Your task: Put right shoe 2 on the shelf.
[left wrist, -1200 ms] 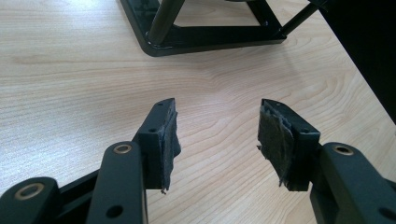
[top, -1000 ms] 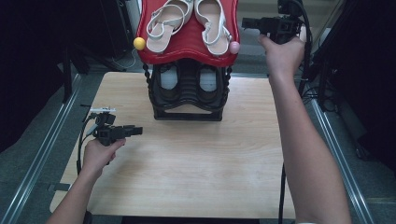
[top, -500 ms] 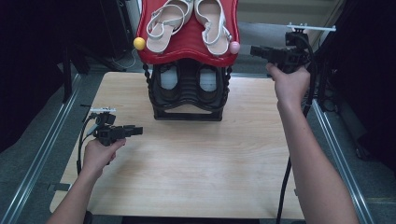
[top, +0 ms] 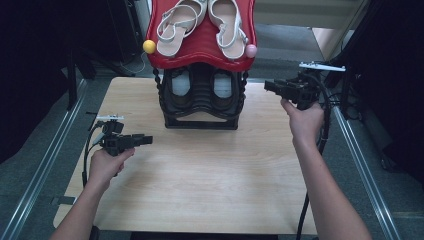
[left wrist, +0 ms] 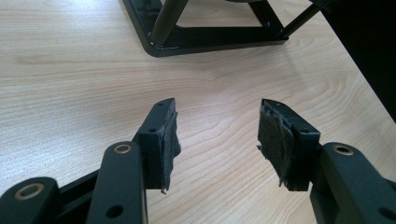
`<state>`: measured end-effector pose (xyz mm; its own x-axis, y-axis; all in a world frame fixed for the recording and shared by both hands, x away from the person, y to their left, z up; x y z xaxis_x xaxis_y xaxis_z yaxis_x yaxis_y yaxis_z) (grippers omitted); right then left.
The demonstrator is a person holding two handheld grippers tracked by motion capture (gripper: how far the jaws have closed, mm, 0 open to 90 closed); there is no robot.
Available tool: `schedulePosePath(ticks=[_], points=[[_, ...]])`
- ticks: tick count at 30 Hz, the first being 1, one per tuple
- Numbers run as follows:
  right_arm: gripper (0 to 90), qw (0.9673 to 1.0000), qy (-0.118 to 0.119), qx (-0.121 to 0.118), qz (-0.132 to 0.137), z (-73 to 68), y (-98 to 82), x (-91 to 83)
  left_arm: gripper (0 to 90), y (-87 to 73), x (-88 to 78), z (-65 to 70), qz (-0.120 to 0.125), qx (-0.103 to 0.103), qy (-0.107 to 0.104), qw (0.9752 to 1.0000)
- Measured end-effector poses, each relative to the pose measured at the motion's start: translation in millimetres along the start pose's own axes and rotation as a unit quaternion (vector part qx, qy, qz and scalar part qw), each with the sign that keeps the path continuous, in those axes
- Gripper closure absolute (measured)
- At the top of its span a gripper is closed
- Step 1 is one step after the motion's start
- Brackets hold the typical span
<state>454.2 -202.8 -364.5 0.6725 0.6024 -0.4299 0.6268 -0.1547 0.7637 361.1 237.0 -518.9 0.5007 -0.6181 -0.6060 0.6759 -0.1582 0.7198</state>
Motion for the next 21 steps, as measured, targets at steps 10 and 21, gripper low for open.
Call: schedulePosePath(ticks=[10, 21], points=[[52.2, 0.9999, 0.010, -0.006, -0.010, 3.4, -46.3, 1.4, 47.6, -0.2, -0.3, -0.2, -0.001, 0.000, -0.001, 1.0000], [51.4, 0.9987, 0.012, -0.034, -0.035, 5.0, -100.7, 8.4, 47.6, -0.4, 0.8, 0.3, -0.001, -0.002, 0.001, 1.0000]])
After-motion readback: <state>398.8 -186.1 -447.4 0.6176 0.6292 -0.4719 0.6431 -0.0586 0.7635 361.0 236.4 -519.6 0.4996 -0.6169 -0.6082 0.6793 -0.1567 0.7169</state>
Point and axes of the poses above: each handheld gripper's, and its own axes: x roughly forward along the jaws, y roughly out of its top, z roughly to its right, the point moved 6 cm from there along x, roughly forward along the jaws, and after that the axes turned 12 degrees about x, right-handed, at the moved point
